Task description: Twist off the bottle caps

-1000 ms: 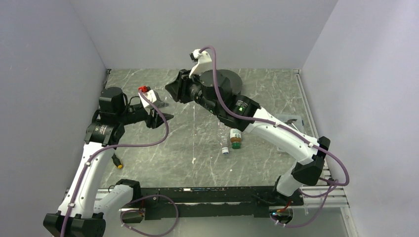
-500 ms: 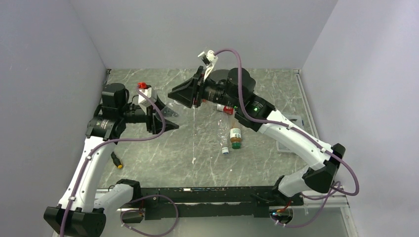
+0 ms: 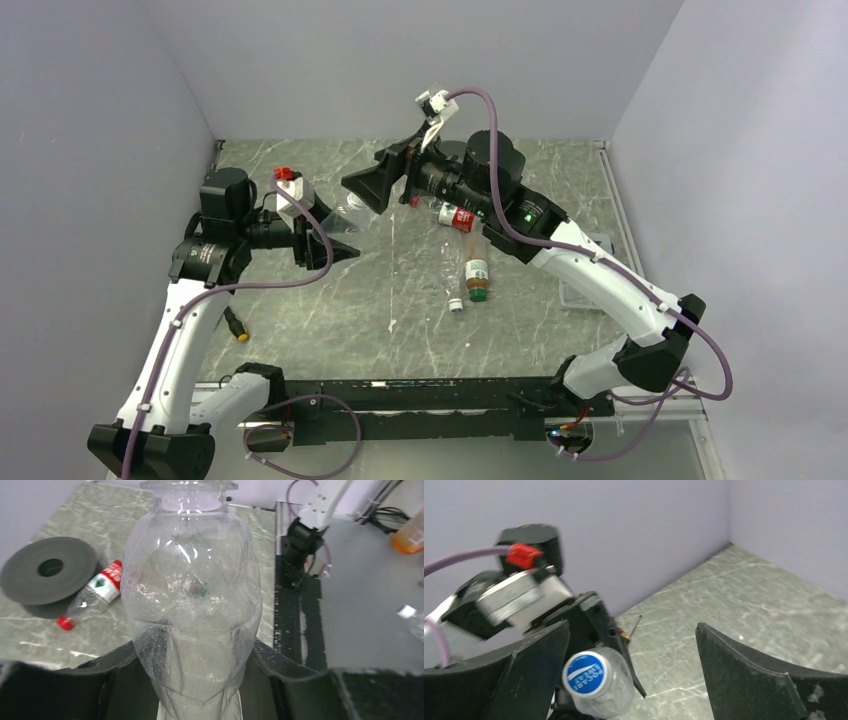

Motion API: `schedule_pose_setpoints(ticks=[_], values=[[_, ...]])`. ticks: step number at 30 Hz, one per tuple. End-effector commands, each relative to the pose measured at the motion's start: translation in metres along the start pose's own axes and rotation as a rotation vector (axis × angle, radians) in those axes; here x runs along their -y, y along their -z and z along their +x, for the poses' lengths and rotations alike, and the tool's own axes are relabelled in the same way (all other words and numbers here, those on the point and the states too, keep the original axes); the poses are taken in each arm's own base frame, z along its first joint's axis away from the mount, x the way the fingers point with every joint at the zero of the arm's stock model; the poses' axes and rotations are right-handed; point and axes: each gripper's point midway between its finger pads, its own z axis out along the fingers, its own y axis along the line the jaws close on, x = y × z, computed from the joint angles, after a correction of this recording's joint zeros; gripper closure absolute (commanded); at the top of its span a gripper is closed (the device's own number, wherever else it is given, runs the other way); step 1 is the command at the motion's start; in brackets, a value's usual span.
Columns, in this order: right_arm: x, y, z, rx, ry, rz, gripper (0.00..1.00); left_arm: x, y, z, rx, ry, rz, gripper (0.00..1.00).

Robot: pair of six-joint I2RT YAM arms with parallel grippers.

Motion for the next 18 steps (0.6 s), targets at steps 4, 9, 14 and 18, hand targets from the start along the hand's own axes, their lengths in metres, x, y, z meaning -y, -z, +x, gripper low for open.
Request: schedule_pose_setpoints(ticks=[4,9,14,18], values=[[0.024,0.007,-0.025,0.069,-0.122,0.354,0.00,-0.048,0.013,0.000,-0.047,-0.206,-0.281,0.74],[0.020,-0.005,-0.016,0.052,-0.143,0.375,0.02,-0.068,0.021,0.008,-0.087,-0.239,-0.384,0.74],[0.020,-0.019,-0.006,0.024,-0.154,0.366,0.08,-0.070,0.023,0.008,-0.092,-0.242,-0.402,0.74],[0.027,-0.026,0.005,0.001,-0.156,0.392,0.15,-0.068,0.023,0.006,-0.086,-0.244,-0.401,0.74]])
